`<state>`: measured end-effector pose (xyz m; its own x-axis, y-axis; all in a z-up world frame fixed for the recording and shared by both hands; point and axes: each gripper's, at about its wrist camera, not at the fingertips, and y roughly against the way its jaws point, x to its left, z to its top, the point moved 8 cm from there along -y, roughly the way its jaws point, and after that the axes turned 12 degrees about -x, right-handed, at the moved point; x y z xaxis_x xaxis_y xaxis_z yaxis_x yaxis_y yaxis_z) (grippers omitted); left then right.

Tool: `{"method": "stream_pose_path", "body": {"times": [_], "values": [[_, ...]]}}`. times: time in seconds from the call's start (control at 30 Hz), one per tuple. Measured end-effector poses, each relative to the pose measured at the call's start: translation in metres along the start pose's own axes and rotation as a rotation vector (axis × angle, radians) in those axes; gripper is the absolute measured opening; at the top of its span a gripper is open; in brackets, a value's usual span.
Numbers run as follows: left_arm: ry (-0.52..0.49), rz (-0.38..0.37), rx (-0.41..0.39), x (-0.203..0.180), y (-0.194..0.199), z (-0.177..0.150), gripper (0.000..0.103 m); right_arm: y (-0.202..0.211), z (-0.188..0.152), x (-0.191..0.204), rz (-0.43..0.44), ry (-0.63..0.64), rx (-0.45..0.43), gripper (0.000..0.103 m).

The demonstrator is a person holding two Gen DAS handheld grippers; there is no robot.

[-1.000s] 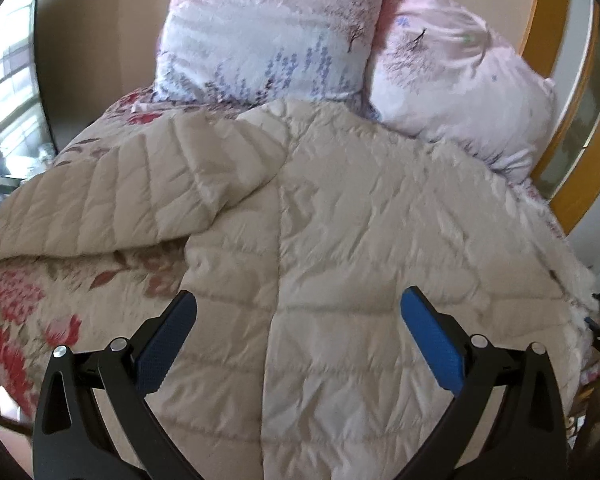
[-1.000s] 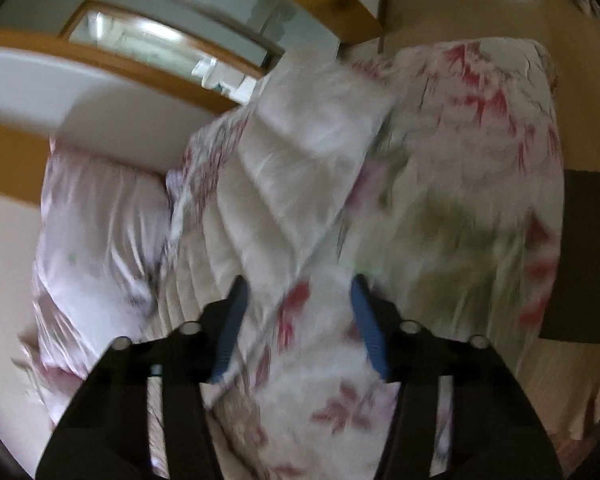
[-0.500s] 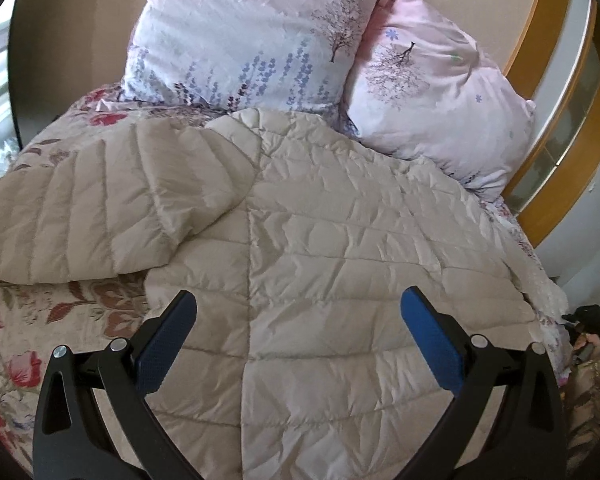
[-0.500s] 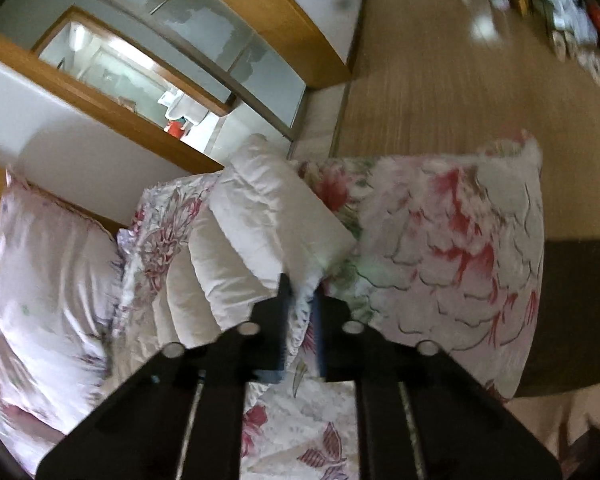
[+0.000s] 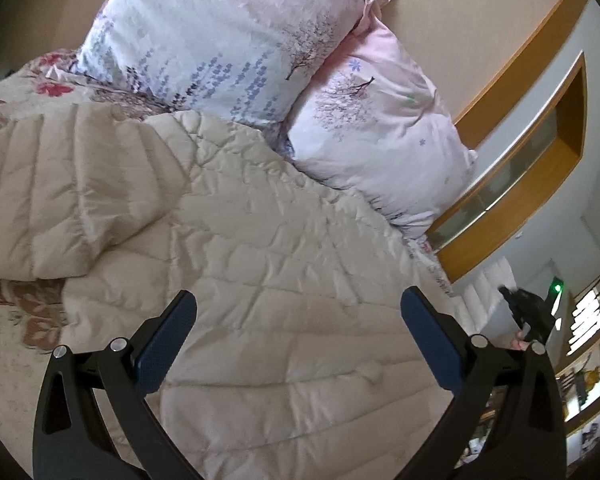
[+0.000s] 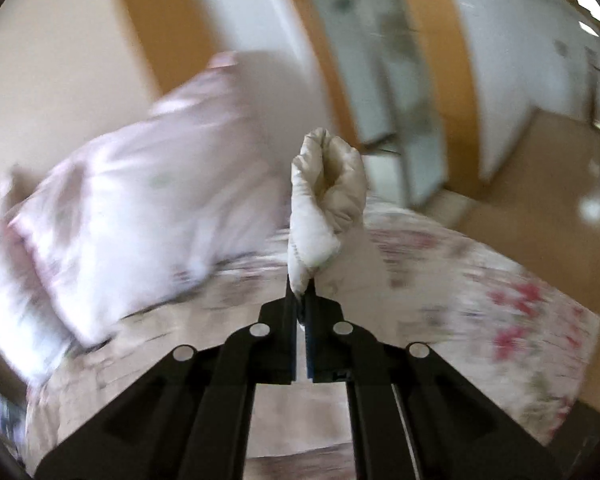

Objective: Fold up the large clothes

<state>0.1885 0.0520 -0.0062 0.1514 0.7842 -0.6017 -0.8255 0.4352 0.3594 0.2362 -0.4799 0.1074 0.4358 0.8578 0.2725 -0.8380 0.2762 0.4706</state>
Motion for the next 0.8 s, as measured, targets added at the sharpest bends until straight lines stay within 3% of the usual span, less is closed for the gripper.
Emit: {"method": "stream_pose_path", "body": {"times": [0.13, 0.23, 0.47, 0.53, 0.6, 0.63, 0.73, 0.8], "values": [[0.06, -0.058, 0.037, -0.009, -0.009, 0.001, 0.102, 0.009, -0.021, 0.078, 0.184, 0.067, 0.043, 0.004], [0.128, -0.105, 0.065, -0.014, -0.021, 0.002, 0.102, 0.019, -0.056, 0.144, 0.333, 0.134, 0.123, 0.004], [0.29, -0.159, 0.168, -0.023, -0.064, -0.013, 0.102, 0.035, -0.172, 0.251, 0.563, 0.258, 0.386, 0.006], [0.339, -0.169, 0.213, -0.026, -0.078, -0.023, 0.101, 0.04, -0.2, 0.261, 0.586, 0.301, 0.456, 0.016], [0.361, -0.165, 0.24, -0.027, -0.088, -0.03, 0.098, 0.052, -0.213, 0.262, 0.611, 0.32, 0.497, 0.069], [0.377, -0.164, 0.257, -0.028, -0.094, -0.035, 0.098, 0.058, -0.212, 0.26, 0.616, 0.317, 0.489, 0.077], [0.381, -0.147, 0.28, -0.03, -0.104, -0.042, 0.091, 0.076, -0.193, 0.24, 0.645, 0.25, 0.479, 0.083], [0.381, -0.137, 0.294, -0.031, -0.11, -0.045, 0.086, 0.075, -0.182, 0.223, 0.635, 0.13, 0.51, 0.086]]}}
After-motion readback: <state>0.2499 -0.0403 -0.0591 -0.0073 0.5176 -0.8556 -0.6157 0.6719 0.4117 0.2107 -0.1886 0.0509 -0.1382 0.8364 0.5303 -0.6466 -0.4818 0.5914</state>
